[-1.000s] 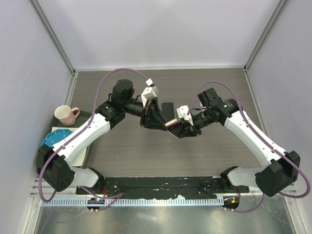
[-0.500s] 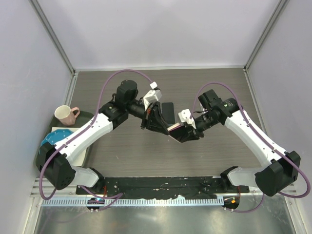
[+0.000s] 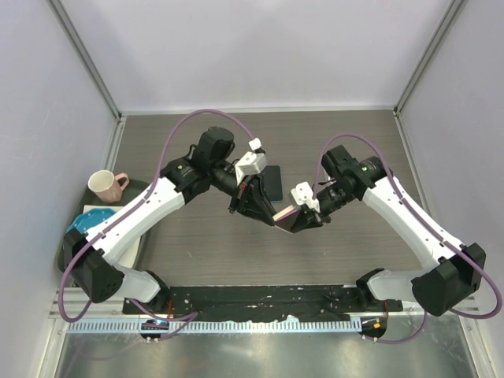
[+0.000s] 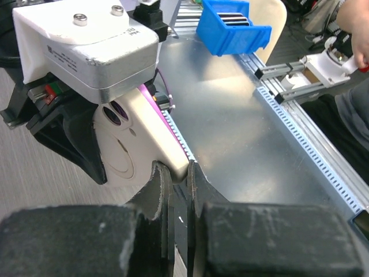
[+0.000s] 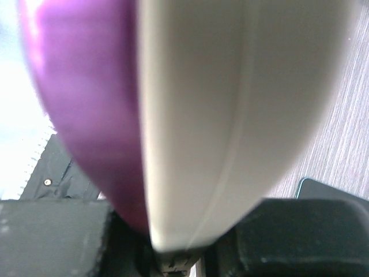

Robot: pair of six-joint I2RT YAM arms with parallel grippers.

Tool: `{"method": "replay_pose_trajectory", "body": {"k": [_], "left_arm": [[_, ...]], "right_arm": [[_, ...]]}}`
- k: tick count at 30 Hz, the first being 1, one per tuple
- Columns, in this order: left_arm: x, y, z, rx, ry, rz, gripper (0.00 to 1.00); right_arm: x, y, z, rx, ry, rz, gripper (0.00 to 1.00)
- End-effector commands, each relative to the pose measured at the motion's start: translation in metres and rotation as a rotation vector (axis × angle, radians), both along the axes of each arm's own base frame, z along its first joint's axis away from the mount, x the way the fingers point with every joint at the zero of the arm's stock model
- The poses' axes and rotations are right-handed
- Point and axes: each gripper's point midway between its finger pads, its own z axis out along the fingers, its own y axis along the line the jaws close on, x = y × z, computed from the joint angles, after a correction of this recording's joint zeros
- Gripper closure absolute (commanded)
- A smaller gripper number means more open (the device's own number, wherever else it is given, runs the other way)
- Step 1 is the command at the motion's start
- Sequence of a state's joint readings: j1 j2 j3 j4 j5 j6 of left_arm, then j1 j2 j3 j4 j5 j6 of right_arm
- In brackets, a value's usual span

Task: Take the phone out of the phone case
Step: Remove the phone case from the phone.

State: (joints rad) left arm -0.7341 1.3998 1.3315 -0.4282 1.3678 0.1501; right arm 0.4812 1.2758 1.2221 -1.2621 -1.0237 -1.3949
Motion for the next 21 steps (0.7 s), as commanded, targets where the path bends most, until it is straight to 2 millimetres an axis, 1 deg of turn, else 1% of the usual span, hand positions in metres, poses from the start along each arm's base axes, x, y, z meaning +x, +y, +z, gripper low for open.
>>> {"method": "replay_pose_trajectory", "body": {"k": [1, 3, 4, 9, 12, 13, 14, 15, 16, 18, 19, 20, 21], "left_arm": [[-0.051, 0.021, 0.026, -0.110, 0.055, -0.260, 1.00], [-0.050, 0.021, 0.018, -0.095, 0.066, -0.253, 1.00], [-0.050, 0.020, 0.017, -0.095, 0.068, -0.256, 1.00], [-0.046, 0.016, 0.016, -0.087, 0.060, -0.241, 1.00], [-0.034, 0.006, 0.010, -0.065, 0.017, -0.181, 1.00], [-0.029, 0.002, 0.009, -0.003, 0.068, -0.137, 1.00], [-0.025, -0.002, 0.011, 0.009, 0.079, -0.105, 1.00], [-0.013, -0.009, 0.011, -0.020, 0.043, -0.054, 1.00], [-0.006, -0.010, 0.011, 0.010, 0.079, 0.002, 1.00], [0.019, -0.011, 0.010, 0.021, 0.059, 0.156, 0.81], [0.028, -0.009, 0.011, 0.019, 0.049, 0.201, 0.77], [0.038, -0.001, 0.017, 0.007, 0.042, 0.240, 0.75], [0.043, 0.002, 0.021, -0.001, 0.036, 0.266, 0.71]], "right_arm": [[0.019, 0.019, 0.025, 0.114, -0.147, 0.056, 0.99], [0.016, 0.018, 0.026, 0.124, -0.165, 0.078, 0.99], [0.012, 0.018, 0.027, 0.134, -0.160, 0.090, 0.99], [0.004, 0.020, 0.033, 0.152, -0.182, 0.113, 0.99], [0.000, 0.021, 0.033, 0.149, -0.182, 0.118, 0.99], [0.003, 0.022, 0.034, 0.147, -0.177, 0.098, 0.99], [0.005, 0.020, 0.029, 0.127, -0.179, 0.086, 0.99], [0.006, 0.019, 0.027, 0.117, -0.178, 0.078, 0.99], [0.011, 0.020, 0.027, 0.108, -0.158, 0.039, 0.99], [0.016, 0.016, 0.022, 0.092, -0.145, 0.010, 0.99], [0.018, 0.016, 0.022, 0.086, -0.124, -0.020, 0.99], [0.020, 0.014, 0.018, 0.078, -0.109, -0.045, 0.99], [0.026, 0.014, 0.016, 0.075, -0.120, -0.067, 0.99]]}}
